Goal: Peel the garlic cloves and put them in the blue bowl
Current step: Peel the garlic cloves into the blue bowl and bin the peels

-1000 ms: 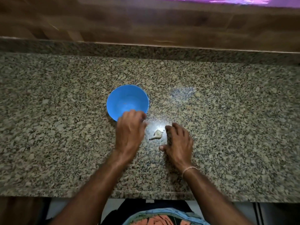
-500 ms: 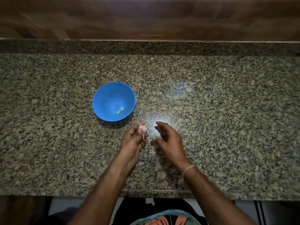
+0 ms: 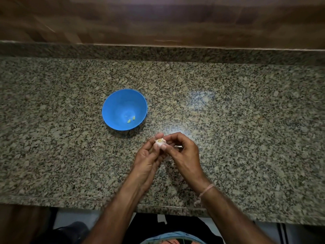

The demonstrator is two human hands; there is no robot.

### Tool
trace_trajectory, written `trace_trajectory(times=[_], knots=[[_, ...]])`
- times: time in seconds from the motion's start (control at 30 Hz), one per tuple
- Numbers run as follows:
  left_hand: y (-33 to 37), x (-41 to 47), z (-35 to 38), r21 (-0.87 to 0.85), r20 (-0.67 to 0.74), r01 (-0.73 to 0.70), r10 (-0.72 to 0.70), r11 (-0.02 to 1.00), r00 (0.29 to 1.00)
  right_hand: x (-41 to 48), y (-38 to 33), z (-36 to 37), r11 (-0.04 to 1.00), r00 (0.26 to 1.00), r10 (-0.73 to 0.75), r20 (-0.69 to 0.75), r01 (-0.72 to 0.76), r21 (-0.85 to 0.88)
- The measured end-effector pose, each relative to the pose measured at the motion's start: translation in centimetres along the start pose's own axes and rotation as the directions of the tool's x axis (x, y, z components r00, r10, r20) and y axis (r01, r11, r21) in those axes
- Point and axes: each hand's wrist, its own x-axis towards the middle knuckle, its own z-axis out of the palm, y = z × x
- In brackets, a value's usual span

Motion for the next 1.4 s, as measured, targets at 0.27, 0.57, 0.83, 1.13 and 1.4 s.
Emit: trace_trajectory(times=[0.27, 0.57, 0.83, 1.13, 1.4], knots=[[-1.6, -0.5, 0.2, 0.160, -0.065, -0.044, 0.055, 0.986, 0.996, -0.3, 0.2, -1.0, 0.995, 0.997, 0.051, 0.049, -0.055, 0.080], [-1.7, 0.4, -0.9, 0.318, -0.136, -0.008, 0.054, 0.948, 0.989, -1.0, 2.5, -1.7, 0.965, 0.979, 0.203, 0.014, -0.202, 0.169], [-1.2, 3.2, -3.5, 0.971, 0.237, -0.226, 0.486, -0.082, 0.841, -2.1, 4.1, -2.0, 0.946, 0.950, 0.307, 0.055, -0.311, 0.087], [-4.0, -1.8, -2.0, 0.442, -0.228, 0.018, 0.093, 0.897, 0.969, -3.6, 3.0, -0.4, 0.899, 0.950, 0.298, 0.098, -0.314, 0.304], [-2.8, -3.1, -3.8, 0.412, -0.110, -0.069, 0.124, 0.909, 0.986, -5.1, 2.2, 1.7, 0.816, 0.933, 0.326, 0.155, -0.360, 0.451]])
